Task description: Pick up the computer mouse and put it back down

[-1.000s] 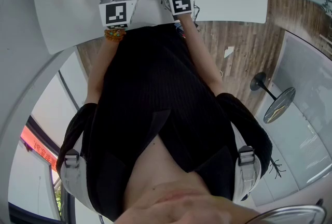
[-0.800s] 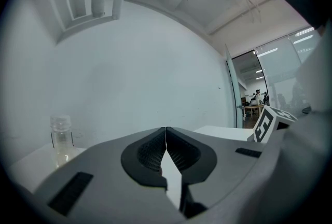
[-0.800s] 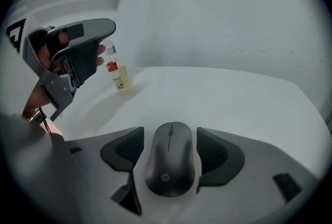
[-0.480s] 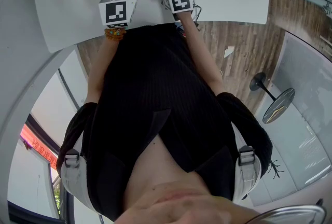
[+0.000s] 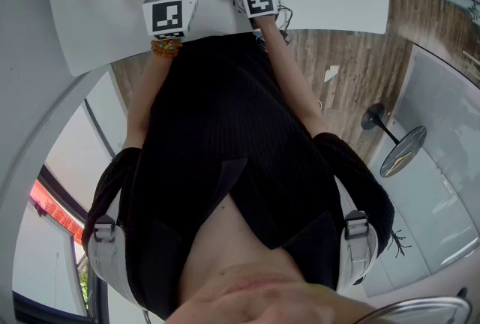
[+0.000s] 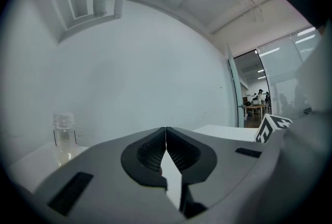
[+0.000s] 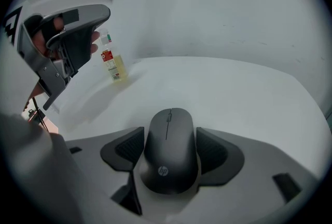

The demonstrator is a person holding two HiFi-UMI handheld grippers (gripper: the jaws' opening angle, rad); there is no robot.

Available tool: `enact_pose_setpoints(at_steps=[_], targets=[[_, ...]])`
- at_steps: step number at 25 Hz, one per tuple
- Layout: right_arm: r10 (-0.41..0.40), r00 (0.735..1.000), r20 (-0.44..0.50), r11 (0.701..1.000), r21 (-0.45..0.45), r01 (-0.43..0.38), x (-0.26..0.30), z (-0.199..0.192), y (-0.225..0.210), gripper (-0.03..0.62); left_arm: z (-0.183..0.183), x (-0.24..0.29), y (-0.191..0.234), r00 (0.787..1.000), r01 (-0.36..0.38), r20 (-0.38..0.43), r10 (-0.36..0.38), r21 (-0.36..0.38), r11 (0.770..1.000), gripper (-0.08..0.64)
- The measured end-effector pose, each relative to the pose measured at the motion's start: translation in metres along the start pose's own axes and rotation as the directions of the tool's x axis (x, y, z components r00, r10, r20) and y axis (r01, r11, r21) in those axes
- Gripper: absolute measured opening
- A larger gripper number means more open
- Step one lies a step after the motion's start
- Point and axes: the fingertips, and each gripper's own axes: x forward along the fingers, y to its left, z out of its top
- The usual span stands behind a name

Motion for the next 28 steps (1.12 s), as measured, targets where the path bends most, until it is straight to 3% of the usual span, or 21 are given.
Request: enact_pose_setpoints(at_steps=[28], targets=[[-0.040,0.999,-0.003,0.999,-0.027,0.040,0.002,-0.002,0.002,0.285,-0.004,-0.004,0.003,1.000,0.007,0.002,-0.007,0.001,1.000,0.014]])
